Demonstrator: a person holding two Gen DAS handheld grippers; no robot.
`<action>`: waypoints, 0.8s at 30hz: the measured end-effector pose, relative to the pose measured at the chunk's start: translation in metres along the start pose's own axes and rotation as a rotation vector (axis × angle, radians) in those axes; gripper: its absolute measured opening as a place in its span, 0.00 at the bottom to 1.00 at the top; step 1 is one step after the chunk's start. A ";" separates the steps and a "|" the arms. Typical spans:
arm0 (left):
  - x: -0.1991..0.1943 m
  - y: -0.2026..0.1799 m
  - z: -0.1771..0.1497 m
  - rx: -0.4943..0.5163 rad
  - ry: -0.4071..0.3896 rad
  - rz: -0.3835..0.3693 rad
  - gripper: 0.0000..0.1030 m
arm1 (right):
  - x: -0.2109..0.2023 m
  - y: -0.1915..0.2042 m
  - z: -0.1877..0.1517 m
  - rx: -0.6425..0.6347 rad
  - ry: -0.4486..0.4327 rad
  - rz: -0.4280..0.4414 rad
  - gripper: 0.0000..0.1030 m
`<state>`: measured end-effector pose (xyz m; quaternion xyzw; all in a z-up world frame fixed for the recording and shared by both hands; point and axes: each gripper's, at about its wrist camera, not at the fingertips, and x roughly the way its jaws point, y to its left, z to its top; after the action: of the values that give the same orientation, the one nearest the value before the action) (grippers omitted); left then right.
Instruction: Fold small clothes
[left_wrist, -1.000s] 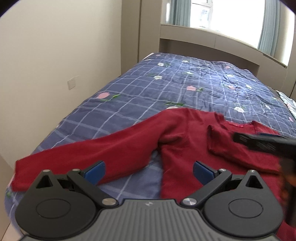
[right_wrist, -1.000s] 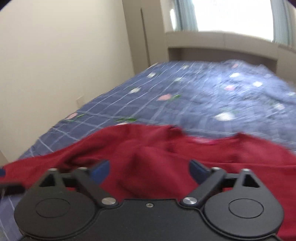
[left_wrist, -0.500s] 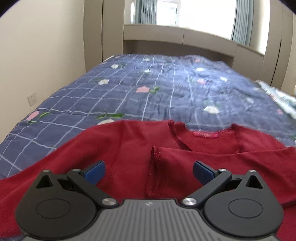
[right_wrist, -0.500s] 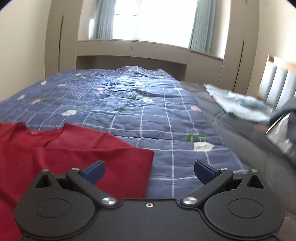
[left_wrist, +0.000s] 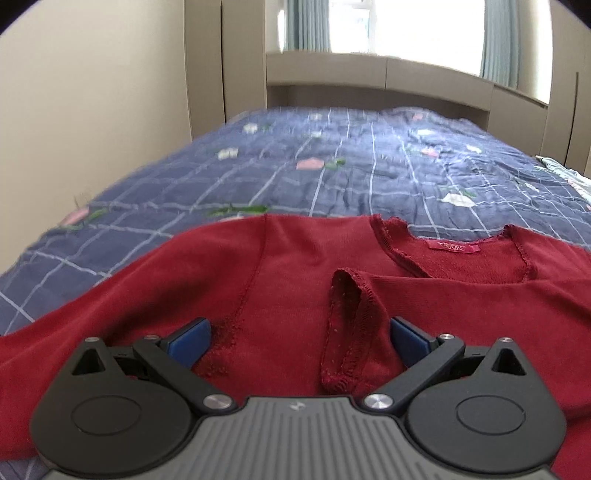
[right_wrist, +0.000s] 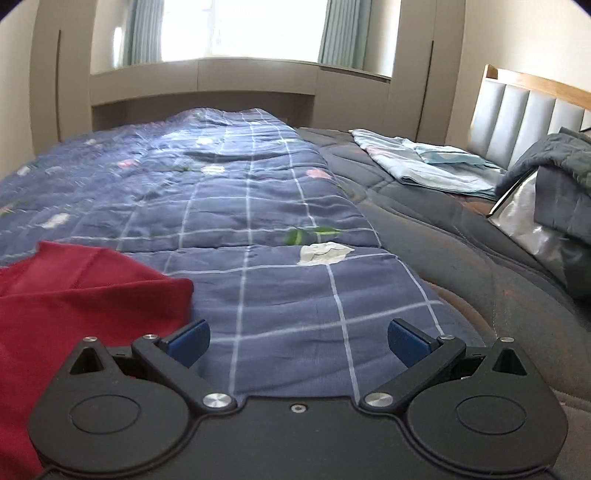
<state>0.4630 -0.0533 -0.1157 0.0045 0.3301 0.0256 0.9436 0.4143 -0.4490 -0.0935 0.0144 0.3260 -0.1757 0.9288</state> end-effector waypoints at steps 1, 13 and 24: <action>-0.001 -0.001 -0.001 0.004 -0.008 0.006 1.00 | -0.009 -0.002 -0.003 0.010 -0.008 0.029 0.99; -0.001 0.002 -0.003 -0.023 -0.019 -0.010 1.00 | -0.089 0.057 -0.070 -0.152 0.001 0.156 0.99; -0.002 0.001 -0.004 -0.023 -0.022 -0.009 1.00 | -0.077 0.096 -0.065 -0.312 -0.219 -0.219 0.99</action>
<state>0.4592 -0.0520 -0.1175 -0.0074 0.3194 0.0252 0.9473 0.3517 -0.3251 -0.1058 -0.1842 0.2460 -0.2236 0.9250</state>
